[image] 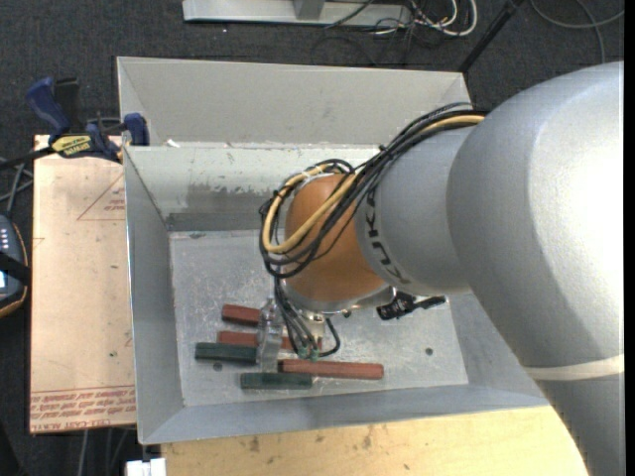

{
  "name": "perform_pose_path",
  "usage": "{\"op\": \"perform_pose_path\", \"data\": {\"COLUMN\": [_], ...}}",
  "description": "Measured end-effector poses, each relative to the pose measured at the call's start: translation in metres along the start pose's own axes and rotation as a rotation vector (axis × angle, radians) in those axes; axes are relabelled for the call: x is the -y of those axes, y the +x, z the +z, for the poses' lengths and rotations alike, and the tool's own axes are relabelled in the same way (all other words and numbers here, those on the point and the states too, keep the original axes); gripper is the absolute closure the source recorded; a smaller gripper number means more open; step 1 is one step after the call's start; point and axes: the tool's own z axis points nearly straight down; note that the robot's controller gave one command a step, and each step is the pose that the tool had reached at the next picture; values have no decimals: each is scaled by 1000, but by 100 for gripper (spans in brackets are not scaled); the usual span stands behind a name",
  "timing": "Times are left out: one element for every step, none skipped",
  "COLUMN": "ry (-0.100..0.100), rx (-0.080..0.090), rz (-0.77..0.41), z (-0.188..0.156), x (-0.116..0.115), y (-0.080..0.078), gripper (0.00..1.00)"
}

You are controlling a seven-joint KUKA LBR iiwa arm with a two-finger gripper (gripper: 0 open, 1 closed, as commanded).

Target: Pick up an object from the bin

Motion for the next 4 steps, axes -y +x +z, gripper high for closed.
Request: {"op": "perform_pose_path", "data": {"ry": [1, 2, 2, 4], "rx": [1, 0, 0, -4], "rz": [2, 2, 2, -28], "z": [1, 2, 2, -41], "x": [1, 2, 2, 7], "y": [0, 0, 0, -11], "gripper": [0, 100, 100, 100]}}
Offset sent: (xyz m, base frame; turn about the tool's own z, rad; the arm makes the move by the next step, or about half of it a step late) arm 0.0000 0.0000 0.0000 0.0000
